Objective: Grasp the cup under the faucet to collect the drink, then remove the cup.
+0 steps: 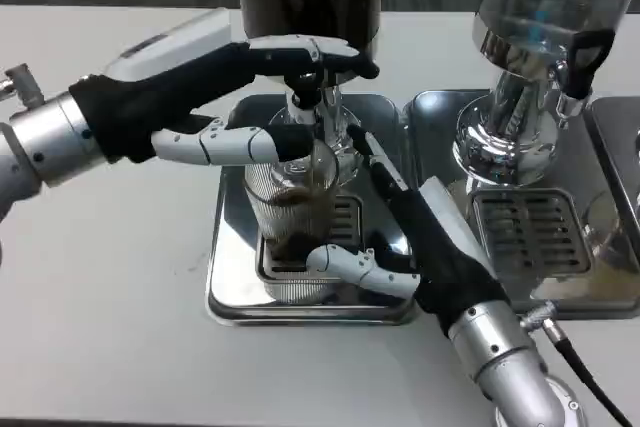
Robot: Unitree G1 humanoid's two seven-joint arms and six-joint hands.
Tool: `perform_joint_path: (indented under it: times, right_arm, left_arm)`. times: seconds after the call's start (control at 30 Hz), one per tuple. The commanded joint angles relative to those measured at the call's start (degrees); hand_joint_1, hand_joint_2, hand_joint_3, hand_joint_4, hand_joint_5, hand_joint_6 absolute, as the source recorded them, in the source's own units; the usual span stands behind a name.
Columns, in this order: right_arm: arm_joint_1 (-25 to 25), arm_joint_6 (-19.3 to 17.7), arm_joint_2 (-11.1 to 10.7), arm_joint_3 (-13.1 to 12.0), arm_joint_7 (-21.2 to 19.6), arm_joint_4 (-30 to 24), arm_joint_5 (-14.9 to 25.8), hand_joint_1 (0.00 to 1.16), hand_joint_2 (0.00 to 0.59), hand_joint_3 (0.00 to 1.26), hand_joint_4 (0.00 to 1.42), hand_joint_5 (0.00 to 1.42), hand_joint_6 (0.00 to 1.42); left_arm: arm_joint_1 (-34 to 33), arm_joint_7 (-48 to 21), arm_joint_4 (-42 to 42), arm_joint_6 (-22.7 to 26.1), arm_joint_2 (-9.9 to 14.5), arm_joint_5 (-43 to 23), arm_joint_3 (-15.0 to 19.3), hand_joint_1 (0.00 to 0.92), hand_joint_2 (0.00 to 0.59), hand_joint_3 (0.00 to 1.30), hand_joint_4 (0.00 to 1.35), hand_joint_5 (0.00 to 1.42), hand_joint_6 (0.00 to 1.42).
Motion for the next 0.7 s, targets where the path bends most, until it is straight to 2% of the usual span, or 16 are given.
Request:
perform_joint_path:
  times: [0.03,0.1,0.13,0.43,0.7]
  right_arm:
    - [-0.56,-1.52,0.27,-0.54,-0.55,0.26,0.61,0.43,0.023,0.0,0.0,0.0,0.02]
    - [-0.5,-1.67,0.25,-0.63,-0.56,0.34,0.63,0.47,0.1,0.0,0.0,0.0,0.02]
    - [-0.48,-1.74,0.26,-0.67,-0.6,0.42,0.59,0.49,0.12,0.0,0.0,0.0,0.02]
    - [-0.48,-2.51,0.3,-0.97,-0.47,0.67,0.81,0.51,0.147,0.0,0.0,0.0,0.02]
    - [-0.53,-1.69,0.55,-0.87,-0.35,-0.32,0.72,0.51,0.156,0.0,0.0,0.0,0.02]
  left_arm:
    - [0.9,0.5,0.57,0.05,0.93,0.42,-0.05,0.0,0.158,0.24,0.16,0.18,0.12]
    - [0.89,1.18,1.1,0.59,0.98,0.16,0.5,0.0,0.158,0.24,0.16,0.18,0.12]
    - [0.8,1.72,1.62,0.97,1.05,0.07,0.91,0.0,0.163,0.23,0.16,0.18,0.13]
    - [-0.2,4.26,5.25,1.36,1.52,-0.08,3.46,0.0,0.163,0.22,0.16,0.19,0.14]
    - [-0.93,4.34,7.85,1.3,1.34,-0.78,4.54,0.0,0.161,0.22,0.16,0.18,0.14]
